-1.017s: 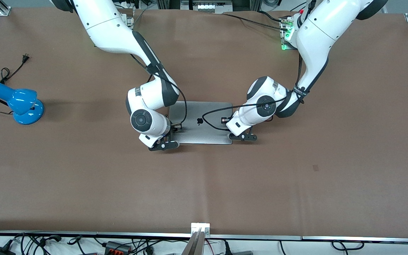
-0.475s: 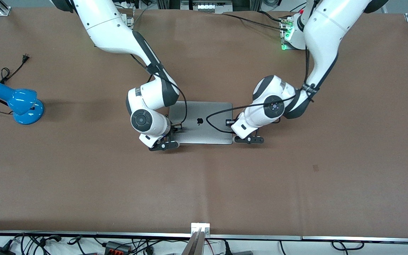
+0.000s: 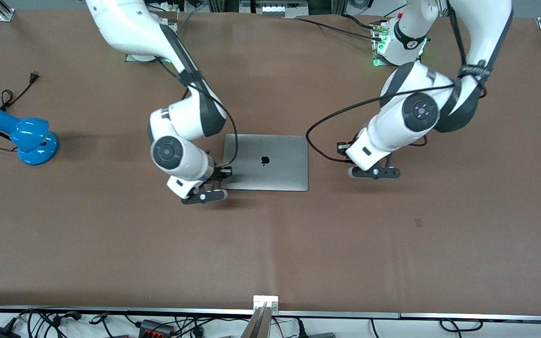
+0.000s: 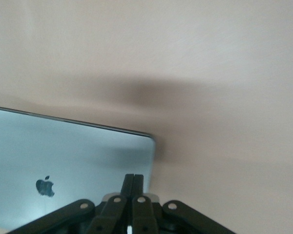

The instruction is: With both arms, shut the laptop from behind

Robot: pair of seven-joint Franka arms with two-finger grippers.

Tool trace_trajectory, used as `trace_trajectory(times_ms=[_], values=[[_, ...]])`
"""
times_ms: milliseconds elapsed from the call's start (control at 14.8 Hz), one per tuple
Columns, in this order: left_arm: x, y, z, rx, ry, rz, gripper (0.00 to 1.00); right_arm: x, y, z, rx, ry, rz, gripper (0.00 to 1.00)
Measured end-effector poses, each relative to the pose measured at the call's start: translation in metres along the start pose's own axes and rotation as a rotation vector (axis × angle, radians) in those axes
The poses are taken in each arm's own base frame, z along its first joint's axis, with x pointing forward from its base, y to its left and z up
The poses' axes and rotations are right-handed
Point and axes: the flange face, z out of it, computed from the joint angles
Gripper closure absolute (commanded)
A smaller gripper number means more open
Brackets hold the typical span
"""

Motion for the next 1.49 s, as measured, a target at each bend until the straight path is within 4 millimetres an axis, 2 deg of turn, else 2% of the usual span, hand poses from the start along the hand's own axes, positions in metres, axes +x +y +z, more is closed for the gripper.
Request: trace_trajectory(times_ms=[68, 136, 271, 407, 610, 678, 746, 881, 1017, 1085, 1153, 1220, 1288, 1492], values=[[-0.004, -0.005, -0.013, 0.008, 0.005, -0.008, 1.00, 0.001, 0.010, -0.020, -0.007, 0.009, 0.009, 1.00], [-0.007, -0.011, -0.026, 0.016, 0.012, -0.017, 1.00, 0.001, 0.019, -0.035, -0.016, 0.015, 0.019, 0.88], [-0.010, -0.030, -0.051, 0.026, 0.030, -0.036, 1.00, 0.001, 0.037, -0.057, -0.027, 0.020, 0.042, 0.00], [-0.014, -0.055, -0.085, 0.042, 0.040, -0.041, 1.00, 0.003, 0.057, -0.082, -0.034, 0.044, 0.071, 0.00], [-0.030, -0.096, -0.163, 0.070, 0.011, -0.071, 1.00, 0.000, 0.094, -0.138, -0.029, 0.093, 0.121, 0.00], [-0.037, -0.104, -0.188, 0.072, 0.017, -0.082, 0.99, -0.005, 0.107, -0.159, -0.025, 0.097, 0.140, 0.00], [-0.042, -0.108, -0.205, 0.073, 0.025, -0.088, 0.97, -0.012, 0.121, -0.176, -0.023, 0.090, 0.158, 0.00], [-0.046, -0.107, -0.214, 0.073, 0.030, -0.086, 0.90, -0.023, 0.148, -0.208, -0.057, 0.086, 0.180, 0.00], [-0.043, -0.105, -0.209, 0.072, 0.020, -0.083, 0.75, -0.030, 0.162, -0.245, -0.117, 0.112, 0.182, 0.00], [-0.042, -0.106, -0.207, 0.071, 0.016, -0.084, 0.61, -0.032, 0.164, -0.258, -0.129, 0.125, 0.182, 0.00], [-0.041, -0.107, -0.206, 0.071, 0.013, -0.086, 0.38, -0.033, 0.167, -0.267, -0.133, 0.136, 0.186, 0.00], [-0.040, -0.109, -0.205, 0.070, 0.011, -0.090, 0.04, -0.034, 0.173, -0.273, -0.135, 0.145, 0.196, 0.00], [-0.038, -0.113, -0.205, 0.069, 0.011, -0.098, 0.00, -0.033, 0.179, -0.275, -0.137, 0.148, 0.208, 0.00], [-0.034, -0.132, -0.208, 0.065, 0.012, -0.132, 0.00, -0.031, 0.207, -0.277, -0.130, 0.145, 0.247, 0.00]])
